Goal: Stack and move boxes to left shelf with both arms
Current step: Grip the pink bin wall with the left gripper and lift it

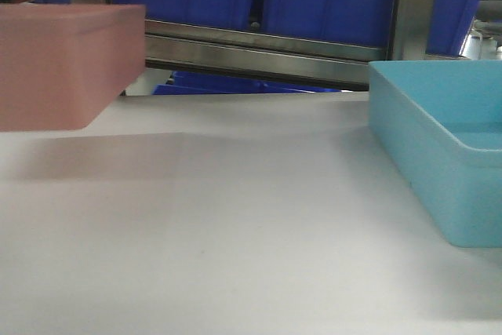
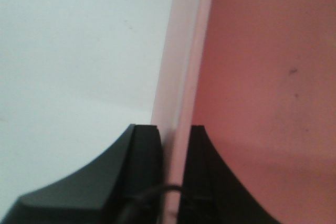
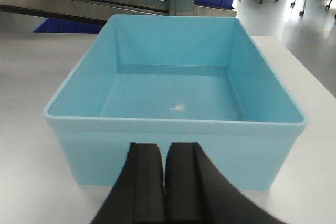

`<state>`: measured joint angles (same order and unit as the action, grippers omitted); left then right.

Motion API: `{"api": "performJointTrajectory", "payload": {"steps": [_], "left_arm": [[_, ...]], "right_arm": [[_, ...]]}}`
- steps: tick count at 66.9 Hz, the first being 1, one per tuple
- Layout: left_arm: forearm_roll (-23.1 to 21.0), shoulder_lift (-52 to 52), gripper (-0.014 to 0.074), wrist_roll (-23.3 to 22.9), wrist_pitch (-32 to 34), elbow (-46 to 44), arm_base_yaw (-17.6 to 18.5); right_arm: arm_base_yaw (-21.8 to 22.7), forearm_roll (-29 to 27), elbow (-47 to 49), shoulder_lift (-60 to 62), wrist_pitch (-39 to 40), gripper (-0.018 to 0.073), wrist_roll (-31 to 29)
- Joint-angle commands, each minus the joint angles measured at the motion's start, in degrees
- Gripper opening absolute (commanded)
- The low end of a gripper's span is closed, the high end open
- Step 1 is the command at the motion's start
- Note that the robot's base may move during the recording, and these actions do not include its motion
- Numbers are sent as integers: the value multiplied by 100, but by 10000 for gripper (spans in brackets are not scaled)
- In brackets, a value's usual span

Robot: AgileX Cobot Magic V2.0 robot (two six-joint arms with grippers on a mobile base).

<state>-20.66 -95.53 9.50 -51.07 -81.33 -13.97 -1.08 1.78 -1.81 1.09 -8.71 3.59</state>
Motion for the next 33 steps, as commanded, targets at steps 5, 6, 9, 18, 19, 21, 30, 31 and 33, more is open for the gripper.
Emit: {"api": "performJointTrajectory", "payload": {"steps": [5, 6, 9, 18, 19, 21, 30, 31, 33], "left_arm": [[-406, 755, -3, -906, -86, -225, 572], [-406, 782, -3, -980, -102, -225, 641], [-375, 839, -3, -1207, -149, -225, 867], [127, 866, -3, -1891, -163, -215, 1849], [241, 866, -3, -2025, -163, -203, 1962], [488, 841, -3, -2240, -163, -175, 2241], [1581, 782, -3, -3412, 196, 158, 3168], [1656, 781, -3, -3534, 259, 213, 3249], [1762, 752, -3, -3819, 422, 326, 3400]], "right_arm": [[25, 31, 119, 64, 516, 54, -19], [25, 31, 119, 64, 516, 54, -19], [25, 31, 119, 64, 516, 54, -19], [25, 31, 119, 64, 516, 54, -19], [25, 31, 119, 64, 516, 54, -19], [25, 31, 119, 64, 516, 54, -19], [25, 31, 119, 64, 516, 54, -19], [25, 31, 119, 64, 516, 54, -19], [25, 31, 119, 64, 516, 54, -19]]}}
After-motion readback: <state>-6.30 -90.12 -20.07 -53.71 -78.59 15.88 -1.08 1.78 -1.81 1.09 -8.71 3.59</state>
